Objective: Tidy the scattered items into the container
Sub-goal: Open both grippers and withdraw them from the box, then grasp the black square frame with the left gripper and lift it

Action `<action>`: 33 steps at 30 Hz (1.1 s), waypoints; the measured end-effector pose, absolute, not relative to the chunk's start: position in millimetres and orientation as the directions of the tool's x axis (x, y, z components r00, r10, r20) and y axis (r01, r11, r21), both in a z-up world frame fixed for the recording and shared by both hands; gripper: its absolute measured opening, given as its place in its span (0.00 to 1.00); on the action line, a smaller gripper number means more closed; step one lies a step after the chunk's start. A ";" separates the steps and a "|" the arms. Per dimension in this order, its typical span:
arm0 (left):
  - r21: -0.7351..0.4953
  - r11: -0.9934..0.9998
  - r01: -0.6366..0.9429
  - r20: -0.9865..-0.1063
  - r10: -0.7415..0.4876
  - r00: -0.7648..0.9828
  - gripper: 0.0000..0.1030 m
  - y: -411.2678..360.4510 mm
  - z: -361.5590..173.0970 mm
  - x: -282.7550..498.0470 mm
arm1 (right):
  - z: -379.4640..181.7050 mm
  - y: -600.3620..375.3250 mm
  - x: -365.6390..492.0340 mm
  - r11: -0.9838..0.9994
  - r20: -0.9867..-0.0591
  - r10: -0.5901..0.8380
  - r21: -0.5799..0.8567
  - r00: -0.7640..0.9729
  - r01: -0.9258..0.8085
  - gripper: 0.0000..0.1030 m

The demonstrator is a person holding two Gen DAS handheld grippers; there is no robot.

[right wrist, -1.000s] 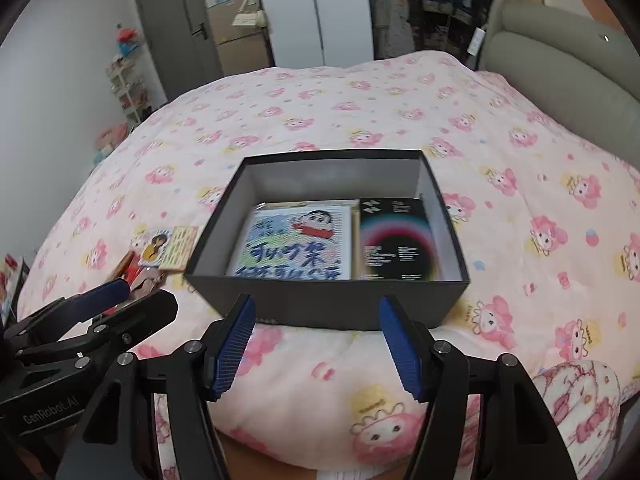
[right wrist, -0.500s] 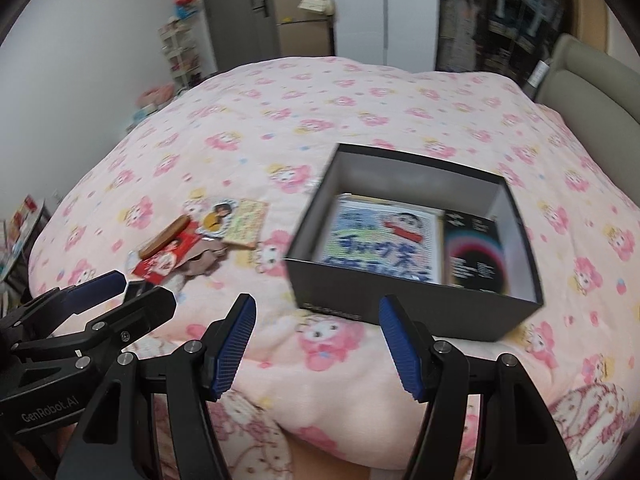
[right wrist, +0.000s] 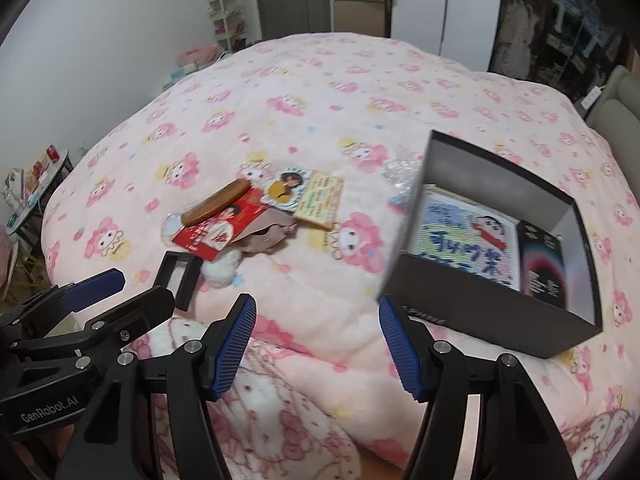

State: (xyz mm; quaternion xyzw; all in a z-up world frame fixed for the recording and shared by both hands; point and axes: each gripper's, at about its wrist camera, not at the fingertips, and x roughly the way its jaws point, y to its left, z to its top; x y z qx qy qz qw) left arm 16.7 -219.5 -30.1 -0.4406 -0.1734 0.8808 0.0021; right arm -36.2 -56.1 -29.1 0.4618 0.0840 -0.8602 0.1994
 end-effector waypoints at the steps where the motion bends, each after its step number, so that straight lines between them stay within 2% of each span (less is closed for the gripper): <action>1: -0.312 -0.936 0.163 -0.777 0.152 -0.611 0.73 -225.3 -33.4 17.7 | -31.5 -60.7 -37.2 -0.902 -0.831 -0.270 0.042 -0.485 0.430 0.59; 6: -0.354 -0.902 0.249 -0.785 0.142 -0.602 0.72 -256.4 -52.0 21.9 | -47.8 -96.3 -46.6 -0.862 -0.857 -0.307 0.065 -0.414 0.503 0.59; 13: -0.418 -0.840 0.345 -0.785 0.143 -0.602 0.73 -298.2 -80.4 21.8 | -82.5 -138.5 -64.8 -0.820 -0.892 -0.376 0.193 -0.252 0.538 0.59; 19: -0.535 -0.744 0.399 -0.777 0.249 -0.578 0.73 -337.4 -131.4 -3.4 | -110.0 -168.1 -84.5 -0.830 -0.928 -0.318 0.173 -0.195 0.531 0.59; 26: -0.572 -0.697 0.431 -0.780 0.300 -0.549 0.70 -351.3 -167.6 -22.7 | -136.9 -183.0 -103.3 -0.817 -0.941 -0.328 0.242 -0.078 0.524 0.59; 29: -0.557 -0.698 0.450 -0.796 0.295 -0.528 0.66 -353.7 -173.1 -26.7 | -149.4 -187.5 -109.1 -0.814 -0.942 -0.333 0.268 -0.035 0.516 0.59; 33: -0.524 -0.726 0.445 -0.816 0.279 -0.506 0.50 -348.4 -174.6 -28.2 | -162.1 -189.8 -109.0 -0.805 -0.940 -0.342 0.286 -0.012 0.520 0.56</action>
